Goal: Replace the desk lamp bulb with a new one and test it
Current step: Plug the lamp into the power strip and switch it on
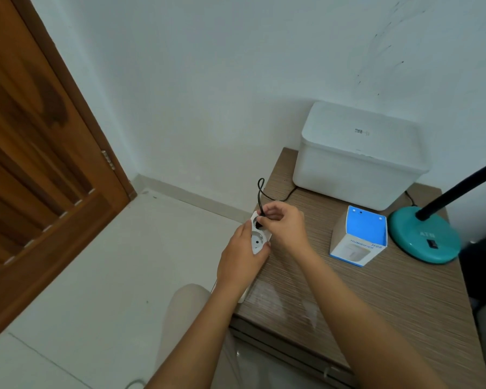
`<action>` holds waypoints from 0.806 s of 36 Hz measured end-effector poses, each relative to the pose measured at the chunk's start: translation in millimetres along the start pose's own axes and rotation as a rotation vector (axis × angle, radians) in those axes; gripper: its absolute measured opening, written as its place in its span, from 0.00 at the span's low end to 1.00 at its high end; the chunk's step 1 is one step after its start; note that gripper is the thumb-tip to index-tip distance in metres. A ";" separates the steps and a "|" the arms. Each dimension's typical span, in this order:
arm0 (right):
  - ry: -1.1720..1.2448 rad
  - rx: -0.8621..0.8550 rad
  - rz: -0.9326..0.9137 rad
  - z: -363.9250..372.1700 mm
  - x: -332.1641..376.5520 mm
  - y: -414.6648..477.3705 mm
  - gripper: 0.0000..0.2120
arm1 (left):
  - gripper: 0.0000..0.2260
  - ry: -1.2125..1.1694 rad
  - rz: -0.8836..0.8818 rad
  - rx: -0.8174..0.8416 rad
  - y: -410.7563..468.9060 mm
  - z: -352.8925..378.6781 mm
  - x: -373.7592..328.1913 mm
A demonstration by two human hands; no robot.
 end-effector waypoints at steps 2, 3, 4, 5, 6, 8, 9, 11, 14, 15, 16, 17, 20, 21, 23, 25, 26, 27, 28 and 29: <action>-0.029 -0.001 -0.013 -3.1 2.4 1.0 0.07 | 0.27 -0.003 0.001 -0.005 -0.2 -0.3 -0.3; -0.045 0.000 -0.017 -4.2 3.4 1.2 0.07 | 0.27 -0.006 0.002 -0.005 -0.3 -0.3 -0.5; -0.061 -0.001 -0.018 -5.0 4.0 1.3 0.07 | 0.27 -0.008 0.002 -0.006 -0.4 -0.5 -0.5; -0.073 -0.004 -0.021 -5.7 4.8 0.7 0.06 | 0.27 -0.009 0.003 -0.008 -0.3 -0.6 -0.3; -0.083 -0.010 -0.022 -6.1 4.8 0.4 0.06 | 0.27 -0.009 0.003 -0.010 0.0 -0.6 -0.1; -0.100 -0.012 -0.015 -5.6 3.6 -0.6 0.06 | 0.27 -0.008 0.006 -0.009 0.6 -0.2 -0.1; -0.111 -0.005 -0.006 -4.2 2.4 -1.5 0.06 | 0.27 -0.008 0.005 -0.009 0.7 -0.1 0.0; -0.128 0.011 0.001 -1.3 0.4 -3.5 0.07 | 0.26 -0.013 0.002 -0.011 1.0 0.1 0.4; -0.124 0.005 -0.004 0.2 0.5 -5.9 0.08 | 0.26 -0.014 0.012 -0.012 1.2 0.2 -0.5; -0.127 0.001 -0.011 0.1 1.1 -6.6 0.08 | 0.26 -0.016 0.013 -0.011 1.4 0.4 -0.6; -0.132 -0.001 -0.016 0.2 1.5 -7.1 0.08 | 0.26 -0.017 0.015 -0.010 1.3 0.5 -0.7; -0.138 0.000 -0.021 -0.1 2.2 -7.7 0.08 | 0.26 -0.016 0.017 -0.009 1.3 0.6 -0.8; -0.160 0.013 -0.017 0.4 4.6 -9.0 0.08 | 0.25 -0.003 0.017 -0.009 1.0 1.3 -0.1; -0.169 0.026 -0.010 1.3 5.9 -9.2 0.08 | 0.25 0.003 0.014 -0.006 0.9 1.8 0.2; -0.196 0.055 0.010 2.7 8.8 -8.9 0.08 | 0.25 0.019 0.010 0.001 0.3 1.9 -0.1; -0.239 0.078 0.021 0.7 14.1 -9.4 0.10 | 0.24 0.029 0.021 0.015 -1.3 0.8 -3.4; -0.264 0.089 0.020 -1.9 17.4 -10.3 0.12 | 0.23 0.033 0.032 0.025 -2.0 0.5 -5.5; -0.287 0.102 0.010 -5.6 21.3 -11.7 0.13 | 0.22 0.037 0.038 0.037 -2.5 0.5 -7.3; -0.306 0.118 -0.002 -10.4 25.7 -13.7 0.13 | 0.21 0.044 0.041 0.047 -2.8 0.0 -9.1; -0.326 0.132 -0.015 -16.8 30.0 -15.7 0.15 | 0.19 0.057 0.044 0.047 -2.7 -1.1 -11.2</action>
Point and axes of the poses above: each hand's wrist, its own y-axis towards the middle knuckle, its own z-axis out of the palm, x = y × z, the point moved 9 cm from there along y, towards the middle knuckle, and after that the axes turned 7 degrees about -z, right-handed, at the moved point
